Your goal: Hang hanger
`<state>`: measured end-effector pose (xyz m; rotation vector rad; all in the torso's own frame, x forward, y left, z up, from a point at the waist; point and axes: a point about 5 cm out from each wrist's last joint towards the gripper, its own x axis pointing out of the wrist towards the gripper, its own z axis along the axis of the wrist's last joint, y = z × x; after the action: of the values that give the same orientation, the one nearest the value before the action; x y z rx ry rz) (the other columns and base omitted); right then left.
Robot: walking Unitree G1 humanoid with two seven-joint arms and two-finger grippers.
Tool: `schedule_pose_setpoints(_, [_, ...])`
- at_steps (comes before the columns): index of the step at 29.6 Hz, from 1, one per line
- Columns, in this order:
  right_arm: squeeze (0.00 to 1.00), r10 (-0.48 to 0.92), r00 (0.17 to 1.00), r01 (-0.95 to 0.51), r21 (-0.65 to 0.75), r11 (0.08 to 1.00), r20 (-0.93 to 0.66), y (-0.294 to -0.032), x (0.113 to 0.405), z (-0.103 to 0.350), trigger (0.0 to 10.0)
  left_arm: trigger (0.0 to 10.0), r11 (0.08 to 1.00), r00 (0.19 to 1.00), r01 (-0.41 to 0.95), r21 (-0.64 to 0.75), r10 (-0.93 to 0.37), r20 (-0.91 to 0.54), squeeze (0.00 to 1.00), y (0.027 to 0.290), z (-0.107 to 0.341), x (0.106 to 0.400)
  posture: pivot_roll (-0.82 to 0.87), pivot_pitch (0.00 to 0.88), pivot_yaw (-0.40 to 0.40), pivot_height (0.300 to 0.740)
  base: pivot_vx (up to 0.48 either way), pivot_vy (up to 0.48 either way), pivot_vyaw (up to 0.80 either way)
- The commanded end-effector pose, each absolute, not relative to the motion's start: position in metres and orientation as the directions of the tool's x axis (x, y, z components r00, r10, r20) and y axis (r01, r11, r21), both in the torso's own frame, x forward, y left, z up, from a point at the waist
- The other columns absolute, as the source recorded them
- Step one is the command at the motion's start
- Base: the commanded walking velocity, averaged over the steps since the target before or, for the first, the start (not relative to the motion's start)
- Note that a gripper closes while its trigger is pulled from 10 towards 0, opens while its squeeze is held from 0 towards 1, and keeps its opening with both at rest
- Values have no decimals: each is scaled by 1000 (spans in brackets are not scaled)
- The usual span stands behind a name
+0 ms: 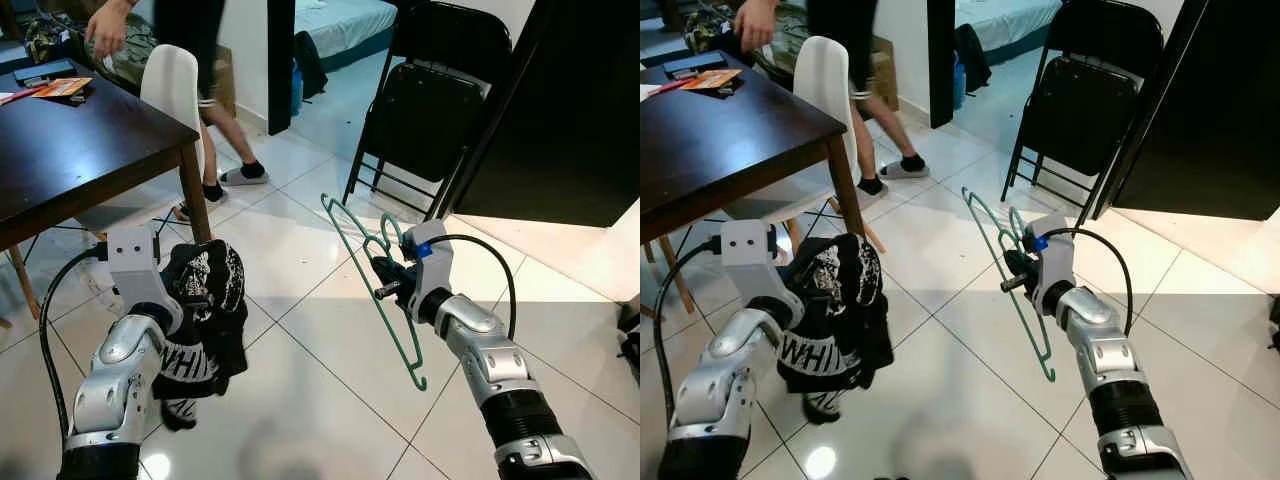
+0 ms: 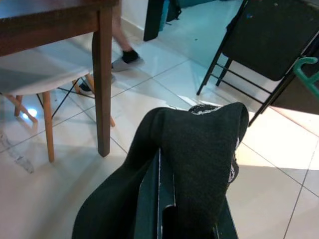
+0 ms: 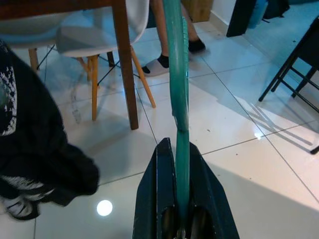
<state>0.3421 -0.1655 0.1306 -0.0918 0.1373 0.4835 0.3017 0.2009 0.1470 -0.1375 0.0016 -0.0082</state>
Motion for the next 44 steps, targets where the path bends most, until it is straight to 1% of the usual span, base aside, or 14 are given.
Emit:
schedule_pose_setpoints(1, [0, 468, 868, -483, -63, 873, -167, -164, 341, 127, 10000, 10000, 992, 1000, 12, -127, -9, 29, 0, 202, 151, 302, 2, 66, -66, 740, 266, 0, 800])
schedule_pose_setpoints(10, [0, 456, 876, -469, -57, 881, -158, -165, 342, 127, 10000, 10000, 993, 999, 20, -120, -16, 33, 0, 202, 152, 301, 3, 70, -61, 740, 282, 0, 736])
schedule_pose_setpoints(25, [0, 446, 885, -455, -40, 890, -136, -166, 343, 128, 10000, 10000, 993, 999, 32, -110, -28, 40, 0, 203, 153, 300, 4, 71, -60, 740, 294, 0, 0])
schedule_pose_setpoints(29, [0, 434, 890, -441, -16, 898, -137, -168, 343, 128, 10000, 10000, 993, 997, 58, -101, -53, 54, 0, 201, 156, 300, 9, 70, -60, 740, 314, 0, 0])
schedule_pose_setpoints(31, [0, 431, 892, -433, 17, 901, -137, -169, 343, 126, 10000, 10000, 989, 988, 112, -101, -100, 122, 0, 196, 174, 302, 6, 63, -58, 740, 332, 0, -800])
schedule_pose_setpoints(32, [0, 431, 892, -433, 17, 901, -137, -169, 343, 126, 10000, 10000, 989, 988, 112, -101, -100, 122, 0, 196, 174, 302, 6, 63, -58, 740, 334, 0, -800])
schedule_pose_setpoints(33, [0, 430, 893, -430, 26, 902, -135, -170, 343, 126, 10000, 10000, 986, 982, 129, -101, -113, 151, 0, 194, 182, 303, 7, 61, -59, 740, 334, 0, -800])
schedule_pose_setpoints(35, [0, 424, 897, -424, 32, 905, -122, -170, 343, 127, 10000, 10000, 986, 965, 148, -81, -127, 228, 0, 193, 208, 306, 10, 58, -58, 740, 330, 0, -800])
schedule_pose_setpoints(37, [0, 423, 899, -424, 19, 906, -117, -170, 343, 127, 10000, 10000, 985, 950, 157, -71, -131, 283, 0, 193, 227, 307, 11, 56, -58, 740, 334, 0, 0])
schedule_pose_setpoints(38, [0, 423, 899, -424, 19, 906, -117, -170, 343, 127, 10000, 10000, 985, 950, 157, -71, -131, 283, 0, 193, 227, 307, 11, 56, -58, 740, 334, 0, 0])
schedule_pose_setpoints(40, [0, 429, 897, -430, 19, 903, -109, -169, 343, 128, 10000, 10000, 987, 914, 160, -17, -142, 381, 0, 197, 264, 310, 17, 50, -55, 740, 334, 0, 0])
schedule_pose_setpoints(41, [0, 429, 897, -430, 19, 903, -109, -169, 343, 128, 10000, 10000, 987, 914, 160, -17, -142, 381, 0, 197, 264, 310, 17, 50, -55, 740, 334, 0, 0])
schedule_pose_setpoints(43, [0, 439, 892, -440, 17, 898, -105, -167, 342, 128, 10000, 10000, 988, 888, 153, 20, -146, 435, 0, 202, 287, 311, 16, 49, -49, 740, 332, 0, 0])
schedule_pose_setpoints(44, [0, 439, 892, -440, 17, 898, -105, -167, 342, 128, 10000, 10000, 988, 888, 153, 20, -146, 435, 0, 202, 287, 311, 16, 49, -49, 740, 330, 0, 0])
